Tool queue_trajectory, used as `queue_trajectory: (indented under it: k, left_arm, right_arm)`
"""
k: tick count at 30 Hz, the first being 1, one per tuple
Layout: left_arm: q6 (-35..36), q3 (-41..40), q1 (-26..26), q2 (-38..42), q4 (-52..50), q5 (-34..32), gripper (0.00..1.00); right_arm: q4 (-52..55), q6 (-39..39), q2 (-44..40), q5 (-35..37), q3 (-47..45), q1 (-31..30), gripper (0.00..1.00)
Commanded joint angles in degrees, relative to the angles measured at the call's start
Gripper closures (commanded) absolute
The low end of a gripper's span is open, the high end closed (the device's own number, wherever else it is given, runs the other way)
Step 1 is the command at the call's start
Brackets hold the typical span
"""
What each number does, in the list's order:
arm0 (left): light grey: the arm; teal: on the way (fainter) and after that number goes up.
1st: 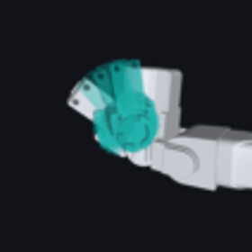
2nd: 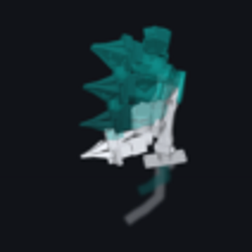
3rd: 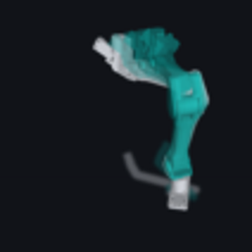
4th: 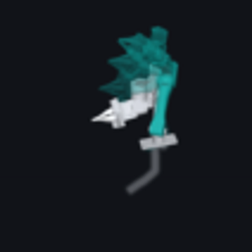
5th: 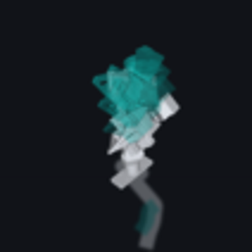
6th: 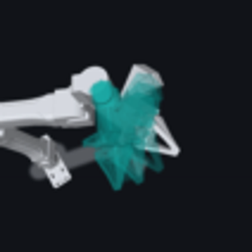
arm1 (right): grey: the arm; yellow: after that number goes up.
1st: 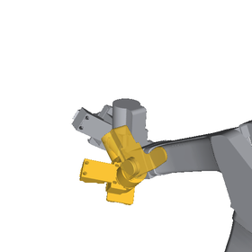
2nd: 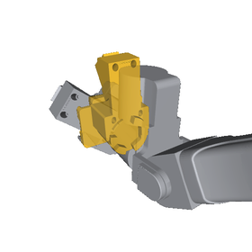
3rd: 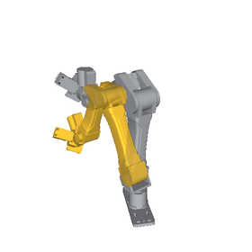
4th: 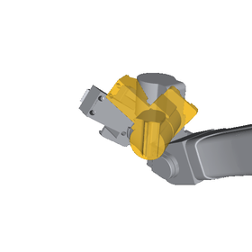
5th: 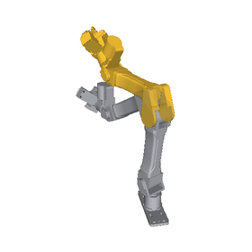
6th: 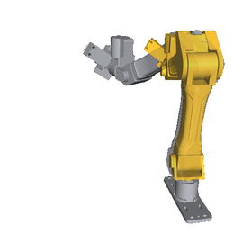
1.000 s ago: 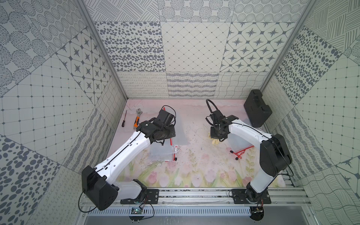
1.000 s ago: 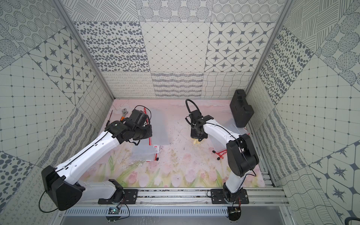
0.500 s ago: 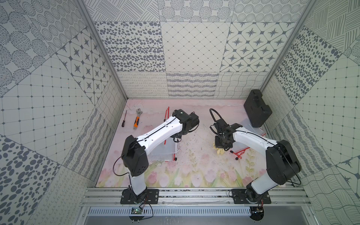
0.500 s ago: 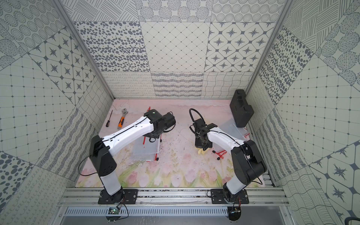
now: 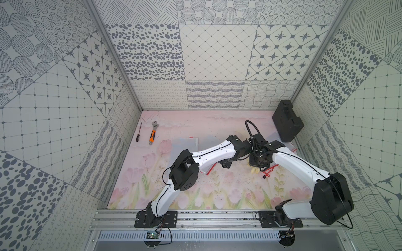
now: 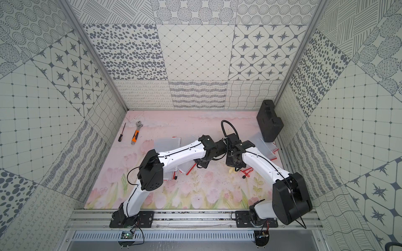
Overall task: Wipe the document bag
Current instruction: Adjust the document bag at the center of the board.
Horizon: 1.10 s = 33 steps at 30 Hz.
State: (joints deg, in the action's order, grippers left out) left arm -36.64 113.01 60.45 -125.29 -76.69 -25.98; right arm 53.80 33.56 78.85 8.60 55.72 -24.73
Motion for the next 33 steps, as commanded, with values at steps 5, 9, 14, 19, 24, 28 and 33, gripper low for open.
queue_trajectory:
  k: [5,9,14,19,24,28,33]
  left_arm:
    - [2.34,-31.93,-16.43,28.09,36.67,28.56,0.01]
    - [-1.55,-53.40,-33.83,41.93,52.64,43.28,0.02]
    - [-2.82,-69.26,-54.71,48.25,66.38,60.40,0.02]
    - [-4.63,-71.07,-60.45,42.38,74.61,70.13,0.23]
    - [-10.83,-73.49,-60.51,36.55,86.38,72.96,0.37]
    - [-12.28,-74.57,-60.46,32.38,91.49,76.06,0.43]
    - [-10.74,-74.93,-60.32,32.04,91.22,76.84,0.47]
  right_arm:
    - [-4.55,-0.28,0.52,-6.11,2.67,-1.64,1.00]
    - [-7.11,-0.62,6.01,-7.78,8.00,-7.01,1.00]
    - [-6.37,-1.66,14.63,-10.00,16.07,-11.96,1.00]
    - [-6.06,-1.27,17.21,-10.27,18.63,-13.60,1.00]
    - [-5.40,-0.52,16.32,-9.92,18.21,-13.81,1.00]
    - [-4.79,-0.48,15.90,-9.83,17.53,-13.85,1.00]
    - [-4.76,-0.38,16.11,-9.83,17.23,-14.03,1.00]
